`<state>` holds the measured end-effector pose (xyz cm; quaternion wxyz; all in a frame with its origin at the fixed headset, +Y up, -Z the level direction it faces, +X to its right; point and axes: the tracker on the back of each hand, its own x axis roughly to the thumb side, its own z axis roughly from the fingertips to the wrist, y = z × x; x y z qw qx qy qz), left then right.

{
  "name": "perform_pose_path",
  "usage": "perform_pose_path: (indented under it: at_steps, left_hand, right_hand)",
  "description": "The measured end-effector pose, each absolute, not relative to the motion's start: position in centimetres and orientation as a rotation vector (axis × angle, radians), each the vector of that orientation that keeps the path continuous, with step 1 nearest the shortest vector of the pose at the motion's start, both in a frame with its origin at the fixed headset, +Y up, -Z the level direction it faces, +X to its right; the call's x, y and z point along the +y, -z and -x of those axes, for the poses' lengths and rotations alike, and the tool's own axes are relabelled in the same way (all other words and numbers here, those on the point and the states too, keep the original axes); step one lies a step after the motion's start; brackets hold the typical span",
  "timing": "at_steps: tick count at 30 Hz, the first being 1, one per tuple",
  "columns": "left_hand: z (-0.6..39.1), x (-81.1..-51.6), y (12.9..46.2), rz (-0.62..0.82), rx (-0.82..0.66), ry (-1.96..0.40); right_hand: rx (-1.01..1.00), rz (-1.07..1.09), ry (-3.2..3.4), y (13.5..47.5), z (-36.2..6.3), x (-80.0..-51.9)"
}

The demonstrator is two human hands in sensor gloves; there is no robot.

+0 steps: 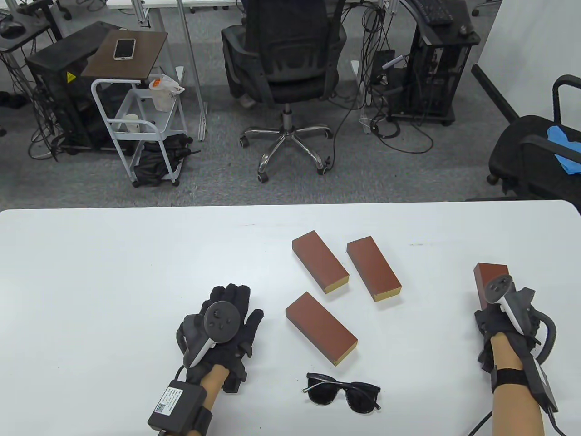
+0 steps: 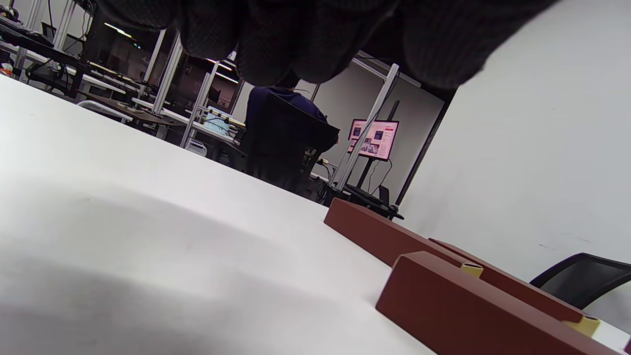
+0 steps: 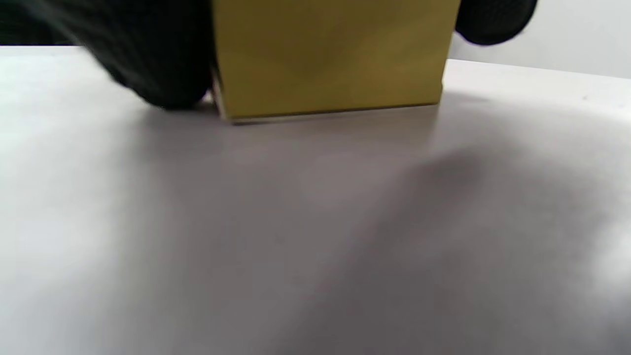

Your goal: Slide to open storage boxes and store sunglasses

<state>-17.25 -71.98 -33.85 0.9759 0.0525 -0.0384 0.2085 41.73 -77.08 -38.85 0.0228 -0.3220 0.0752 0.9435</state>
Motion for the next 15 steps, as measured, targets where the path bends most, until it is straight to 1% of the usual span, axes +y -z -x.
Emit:
perform_pose_path:
  at_steps: [4,8,9,11,13,14,15]
  left_hand:
    - [16.8,-71.7,33.7,-0.114,-0.11,-0.418]
    - [16.1,-71.3,33.4,-0.12,-0.183,-0.397]
    - [15.9,-71.1,33.3,-0.126,-0.22,-0.381]
    - [15.4,-70.7,33.1,-0.142,-0.254,-0.342]
    - [14.9,-70.4,32.9,-0.153,-0.302,-0.324]
    - [14.6,-70.3,32.8,-0.159,-0.314,-0.319]
    - [14.3,-70.1,32.7,-0.16,-0.335,-0.317]
  right_hand:
    - [0.158,0.876,-2.933,38.3,-40.9,-76.6]
    - [0.104,0.69,-3.003,37.8,-39.1,-74.8]
    - [0.115,0.573,-3.015,37.7,-38.1,-73.9]
    - [0.107,0.441,-3.024,37.4,-36.6,-72.7]
    - [0.087,0.227,-3.045,37.0,-34.3,-71.0]
    - [0.086,0.182,-3.044,36.9,-33.8,-70.6]
    - [0.097,0.087,-3.036,36.7,-32.6,-69.8]
